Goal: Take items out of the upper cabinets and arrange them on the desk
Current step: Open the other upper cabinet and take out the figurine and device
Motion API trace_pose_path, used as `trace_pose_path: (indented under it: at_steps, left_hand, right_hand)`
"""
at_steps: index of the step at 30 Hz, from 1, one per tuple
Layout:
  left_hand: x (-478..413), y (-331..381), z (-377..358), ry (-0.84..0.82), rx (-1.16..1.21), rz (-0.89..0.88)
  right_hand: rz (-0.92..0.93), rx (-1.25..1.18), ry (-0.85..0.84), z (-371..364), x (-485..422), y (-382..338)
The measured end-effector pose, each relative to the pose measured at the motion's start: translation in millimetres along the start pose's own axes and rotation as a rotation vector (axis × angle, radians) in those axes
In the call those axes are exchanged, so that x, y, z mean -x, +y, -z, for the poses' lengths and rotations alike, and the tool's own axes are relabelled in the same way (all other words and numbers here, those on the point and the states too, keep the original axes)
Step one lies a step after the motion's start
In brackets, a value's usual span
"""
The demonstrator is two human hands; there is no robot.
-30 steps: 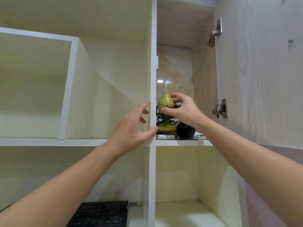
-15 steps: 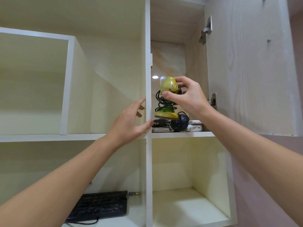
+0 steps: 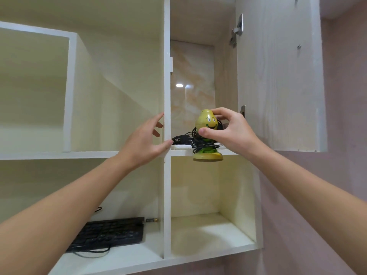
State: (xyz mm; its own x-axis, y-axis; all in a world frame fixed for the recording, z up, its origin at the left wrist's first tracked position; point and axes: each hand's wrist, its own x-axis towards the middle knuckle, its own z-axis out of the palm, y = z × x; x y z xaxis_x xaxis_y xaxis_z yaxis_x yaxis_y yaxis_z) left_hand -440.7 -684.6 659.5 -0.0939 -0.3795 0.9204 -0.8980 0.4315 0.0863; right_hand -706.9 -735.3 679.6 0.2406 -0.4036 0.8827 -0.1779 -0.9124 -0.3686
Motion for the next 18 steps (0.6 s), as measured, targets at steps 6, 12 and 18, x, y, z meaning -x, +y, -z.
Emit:
trace_pose_path:
  at_steps: [6,12,18]
  left_hand:
    - [10.1,1.5,-0.6,-0.012,-0.001,0.003]
    - [30.4,17.6,-1.6,0.025,-0.118,0.03]
    - [49.9,37.2,-13.2,0.05,-0.278,-0.019]
  right_hand:
    - [-0.037,-0.018,-0.016,5.1,26.3,16.2]
    - [-0.093,-0.031,-0.038,2.8,61.7,40.0]
    - [-0.145,-0.011,-0.068,0.2,92.4,54.1]
